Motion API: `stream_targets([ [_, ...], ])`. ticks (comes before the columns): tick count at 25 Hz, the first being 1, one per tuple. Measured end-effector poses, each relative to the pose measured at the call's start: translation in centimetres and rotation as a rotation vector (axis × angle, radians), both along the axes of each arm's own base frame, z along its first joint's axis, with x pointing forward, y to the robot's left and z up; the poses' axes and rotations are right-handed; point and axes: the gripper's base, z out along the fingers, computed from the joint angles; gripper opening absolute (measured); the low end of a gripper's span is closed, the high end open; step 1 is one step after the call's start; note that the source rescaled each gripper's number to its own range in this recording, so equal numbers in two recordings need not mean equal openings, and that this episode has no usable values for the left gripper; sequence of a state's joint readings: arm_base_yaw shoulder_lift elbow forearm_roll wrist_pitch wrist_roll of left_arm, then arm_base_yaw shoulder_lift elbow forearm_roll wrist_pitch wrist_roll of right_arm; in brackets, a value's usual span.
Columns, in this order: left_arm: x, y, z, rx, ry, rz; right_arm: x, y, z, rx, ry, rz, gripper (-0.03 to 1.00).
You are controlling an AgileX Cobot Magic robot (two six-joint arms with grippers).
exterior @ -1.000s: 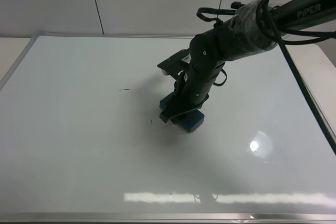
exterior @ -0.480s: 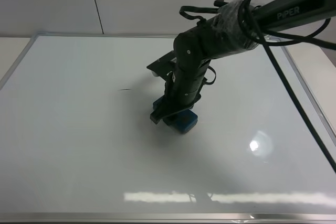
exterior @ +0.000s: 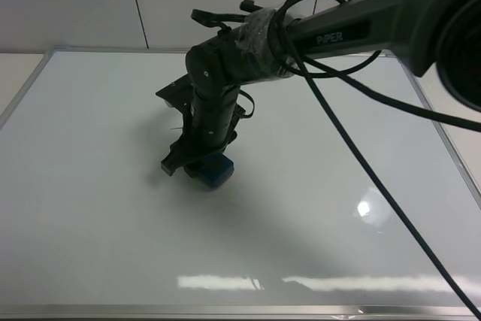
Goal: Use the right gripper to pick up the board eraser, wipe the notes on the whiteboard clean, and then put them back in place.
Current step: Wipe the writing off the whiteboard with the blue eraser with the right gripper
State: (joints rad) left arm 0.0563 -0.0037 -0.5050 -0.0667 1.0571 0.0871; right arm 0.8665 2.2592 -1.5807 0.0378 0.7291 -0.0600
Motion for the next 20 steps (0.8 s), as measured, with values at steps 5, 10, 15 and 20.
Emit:
stream_targets([
  [5, 0.0, 0.0, 0.0, 0.000, 0.000, 0.000, 1.7, 2.9, 0.1, -0.026, -0.019, 0.038, 0.00],
  [10, 0.0, 0.0, 0.0, 0.000, 0.000, 0.000, 3.3, 5.1, 0.0, -0.006, -0.050, 0.045, 0.00],
  [15, 0.0, 0.0, 0.0, 0.000, 0.000, 0.000, 4.6, 5.9, 0.2, 0.020, -0.099, 0.045, 0.00],
  [20, 0.0, 0.0, 0.0, 0.000, 0.000, 0.000, 6.4, 5.3, 0.0, 0.055, -0.149, 0.013, 0.00],
])
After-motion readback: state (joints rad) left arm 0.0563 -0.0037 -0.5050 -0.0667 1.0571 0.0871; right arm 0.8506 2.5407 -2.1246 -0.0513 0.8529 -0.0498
